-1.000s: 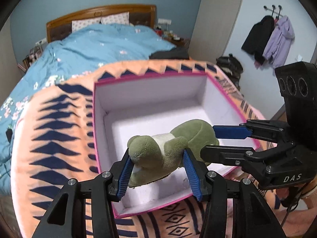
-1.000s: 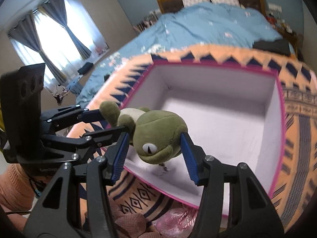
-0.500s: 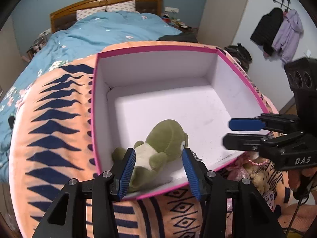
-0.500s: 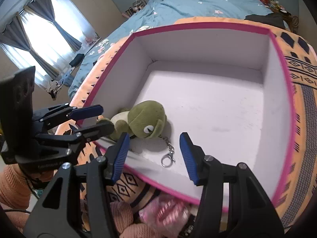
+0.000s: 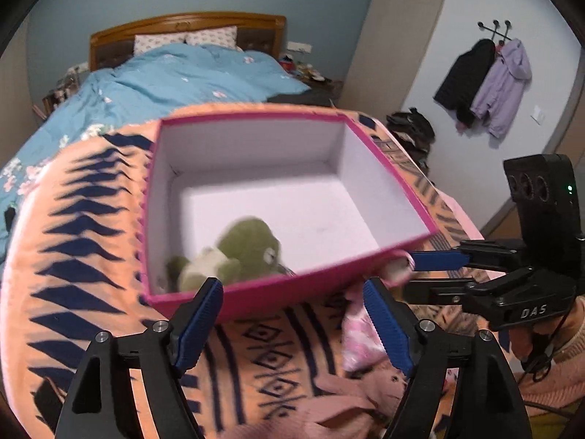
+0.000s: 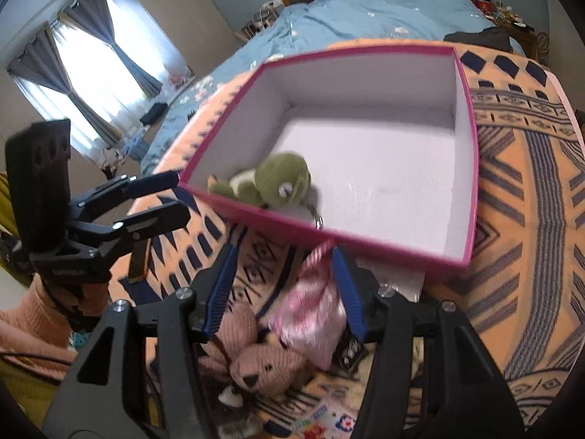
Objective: Organize objects
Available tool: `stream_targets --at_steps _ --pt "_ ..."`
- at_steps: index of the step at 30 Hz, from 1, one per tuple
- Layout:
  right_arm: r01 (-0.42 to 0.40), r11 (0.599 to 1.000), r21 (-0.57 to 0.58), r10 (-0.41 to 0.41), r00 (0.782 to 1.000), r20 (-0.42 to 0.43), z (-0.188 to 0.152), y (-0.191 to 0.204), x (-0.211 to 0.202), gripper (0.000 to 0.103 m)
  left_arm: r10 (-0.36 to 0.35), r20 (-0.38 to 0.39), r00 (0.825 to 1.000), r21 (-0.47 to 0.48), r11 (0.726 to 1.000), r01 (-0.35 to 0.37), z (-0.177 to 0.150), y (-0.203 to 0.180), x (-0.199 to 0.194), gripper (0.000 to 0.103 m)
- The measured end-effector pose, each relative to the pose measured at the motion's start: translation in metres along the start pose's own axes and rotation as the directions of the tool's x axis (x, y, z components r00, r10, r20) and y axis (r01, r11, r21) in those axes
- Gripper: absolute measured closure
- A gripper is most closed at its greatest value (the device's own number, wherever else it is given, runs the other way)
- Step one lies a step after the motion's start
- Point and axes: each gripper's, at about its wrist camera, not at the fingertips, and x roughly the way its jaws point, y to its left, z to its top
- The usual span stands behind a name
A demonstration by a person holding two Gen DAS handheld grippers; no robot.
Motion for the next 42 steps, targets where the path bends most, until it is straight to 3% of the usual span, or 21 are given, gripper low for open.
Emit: stream_targets --at_steps 7,15,25,32,36,42 --pt "0.039 0.999 0.035 -0.036 0.996 -0.08 -0.024 -0.012 0.017 0.047 -0.073 -0.094 0.993 -0.032 0.997 0.071 -0.024 -0.016 0.027 0.022" --pt "0.067 0.996 0.065 -0.058 0.99 -0.131 -0.037 -0.023 0.034 0.047 -0.107 -0.16 0.981 -0.051 0.994 0.1 -0.038 -0.023 0.046 0.023" --pt "0.08 0.995 0.053 -0.072 0.986 -0.154 -0.038 -0.023 0.047 0.05 -0.162 -0.232 0.959 -0.087 0.986 0.146 -0.045 -0.027 0.07 0.039" --pt "0.087 0.993 0.075 -0.073 0.983 -0.168 -0.036 -0.032 0.055 0.061 -0.2 -0.26 0.945 -0.109 0.978 0.177 -0.048 -0.03 0.079 0.043" --pt "0.085 0.993 0.078 -0.07 0.982 -0.177 -0.036 -0.034 0.059 0.077 -0.22 -0.283 0.933 -0.129 0.973 0.191 -0.051 -0.03 0.088 0.053" --pt "0.066 0.995 0.072 -0.053 0.985 -0.166 -0.038 -0.033 0.058 0.084 -0.269 -0.283 0.92 -0.176 0.958 0.226 -0.051 -0.027 0.091 0.06"
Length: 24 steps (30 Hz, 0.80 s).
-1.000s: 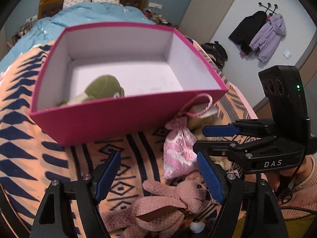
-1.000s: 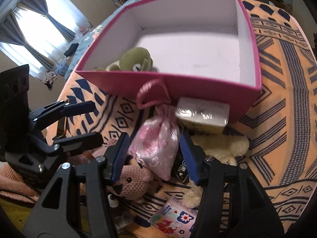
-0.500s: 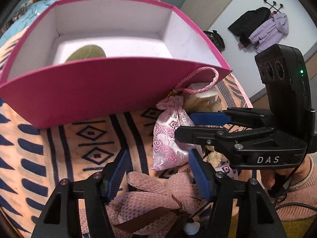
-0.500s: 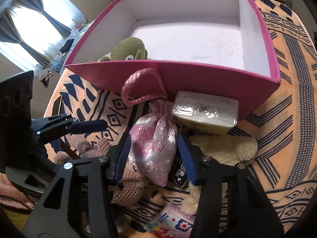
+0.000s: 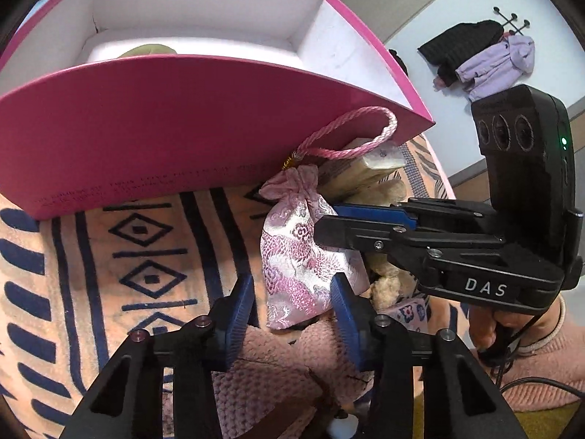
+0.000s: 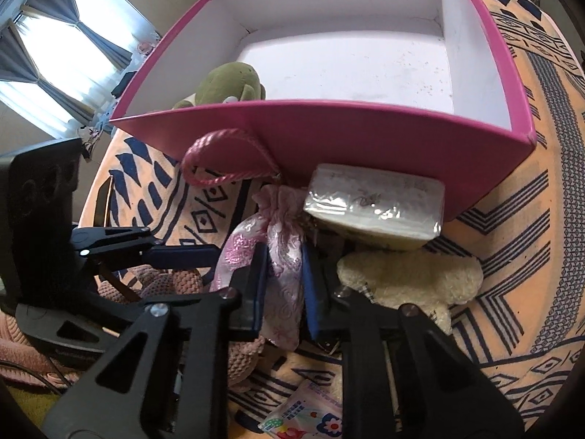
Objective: Organize objects
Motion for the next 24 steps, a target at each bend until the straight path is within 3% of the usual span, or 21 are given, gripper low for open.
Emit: stream_targets --at_steps 2,16,20,24 --pt "-0.011 1.0 -0.008 0.011 1.0 0.007 0.0 0.002 -0.003 0.084 -0.013 0.003 1.0 0.006 1.0 0.013 0.0 -0.002 -0.002 0.065" --pt "-0.054 0.997 -0.052 0.057 0.997 0.059 0.0 0.021 -0.031 0.086 -0.038 0.067 0.997 0.074 0.997 0.033 -0.004 -0.026 -0.033 0.067" --pt "-0.05 0.996 -0.07 0.055 0.996 0.068 0.0 0.025 -0.036 0.086 -0.036 0.069 0.997 0.093 0.995 0.029 -0.017 -0.01 -0.041 0.067" --pt "-0.016 0.999 -0.034 0.017 0.999 0.04 -0.004 0.015 -0.03 0.085 0.013 0.055 0.998 0.031 0.999 -0.014 -0.02 0.006 -0.039 0.067"
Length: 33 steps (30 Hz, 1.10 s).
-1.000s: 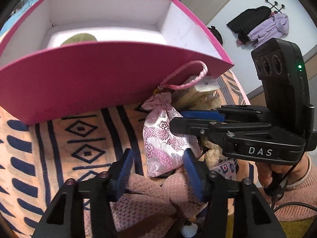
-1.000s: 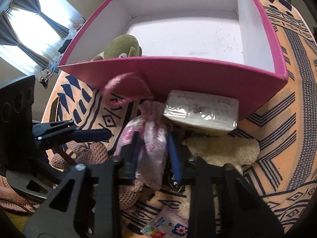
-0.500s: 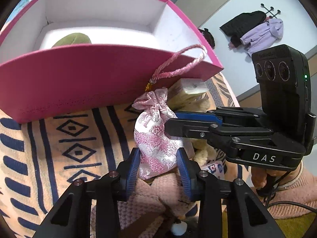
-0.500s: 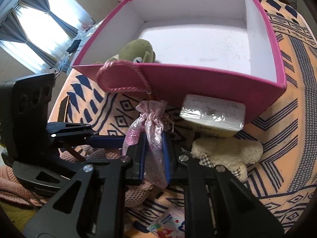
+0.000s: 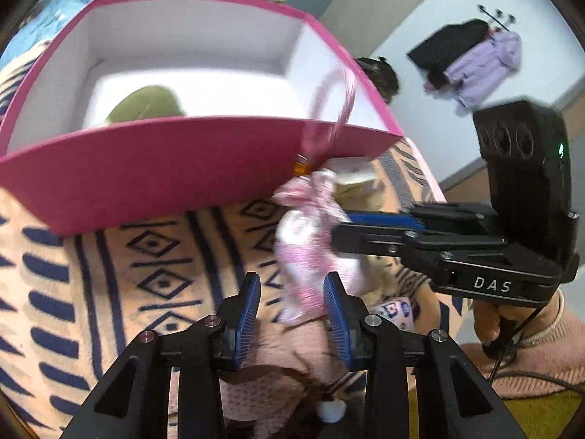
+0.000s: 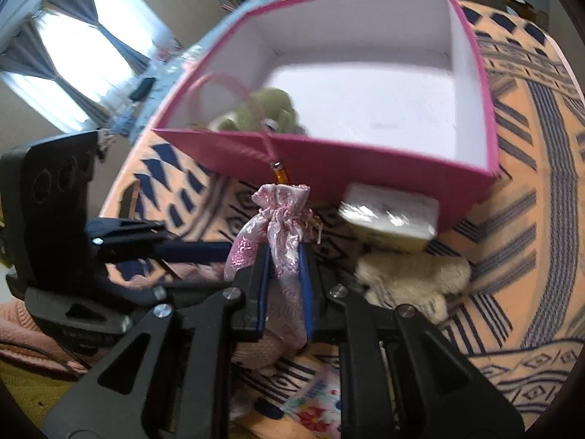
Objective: Organize objects
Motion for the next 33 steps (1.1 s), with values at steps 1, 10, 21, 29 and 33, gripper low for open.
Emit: stream_targets --at_steps 1,10,21,29,33 --pt "0.022 1.0 0.017 -0.021 1.0 -0.014 -0.002 -0.004 0.001 0.083 0.002 0.012 1.0 -0.013 1.0 -0.002 -0.001 0.01 -0.006 0.067" --pt "-0.051 0.995 -0.081 0.046 0.997 -0.067 -0.02 0.014 -0.012 0.061 0.06 0.054 0.997 -0.047 0.997 -0.058 -0.014 0.034 -0.035 0.064" --pt "-0.14 0.99 -0.015 0.134 0.969 -0.208 -0.043 0.016 0.044 0.036 0.069 0.029 0.997 -0.087 0.994 -0.066 -0.023 0.034 -0.027 0.064" --pt "-0.188 0.982 -0.011 0.184 0.969 -0.164 -0.038 0.016 0.025 0.047 0.029 0.035 0.999 -0.07 0.997 -0.027 -0.028 0.033 -0.043 0.049" --pt "-0.216 0.976 -0.03 0.211 0.969 -0.127 -0.03 0.022 0.005 0.047 -0.017 0.056 0.998 -0.05 0.999 0.02 -0.028 0.028 -0.057 0.048"
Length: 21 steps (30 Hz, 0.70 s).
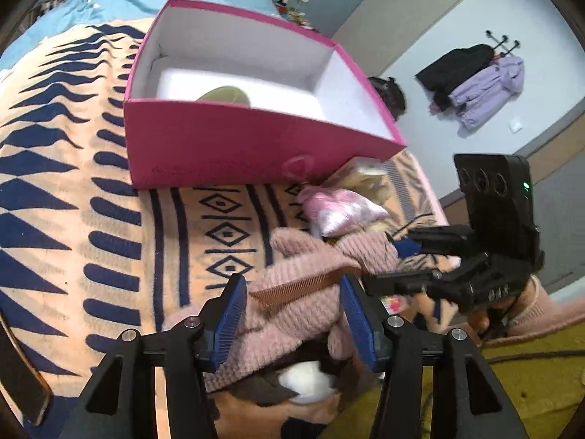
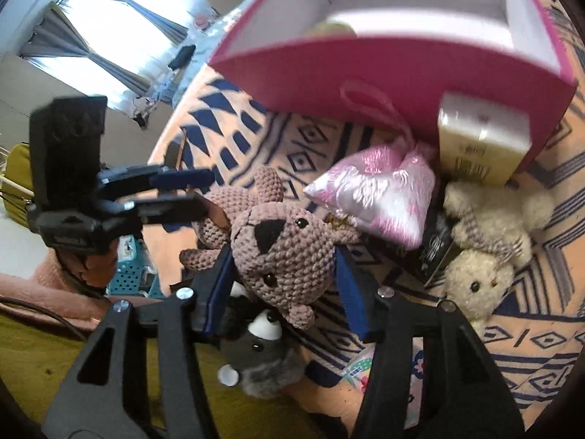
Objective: Organize objects
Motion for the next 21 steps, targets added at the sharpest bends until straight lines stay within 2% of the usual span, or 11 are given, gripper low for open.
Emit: stream_targets --at_steps 6,11,14,18,21 --pt "-0.043 0.999 0.001 0.043 0.996 0.073 0.015 0.007 -0.028 0.047 -0.041 0.054 0.998 0.046 0.998 0.038 0.008 -0.01 -0.026 0.045" --pt "-0.044 0.999 -0.005 0.044 0.99 0.131 0.027 0.012 -0.044 0.047 -0.043 0.085 0.996 0.1 0.994 0.034 0.015 -0.022 -0.04 0.043" --pt "-0.047 0.999 -0.002 0.047 0.985 0.164 0.036 0.012 -0.055 0.047 0.022 0.115 0.993 0.127 0.991 -0.036 0.02 -0.031 -0.04 0.043" --pt "-0.043 0.999 -0.016 0.045 0.976 0.212 0.053 0.015 -0.066 0.047 0.051 0.158 0.986 0.167 0.983 -0.078 0.036 -0.041 -0.039 0.046" --pt "-0.024 0.999 -0.036 0.032 0.97 0.243 0.069 0.016 -0.073 0.047 0.079 0.183 0.98 0.186 0.976 -0.113 0.055 -0.043 -0.036 0.057"
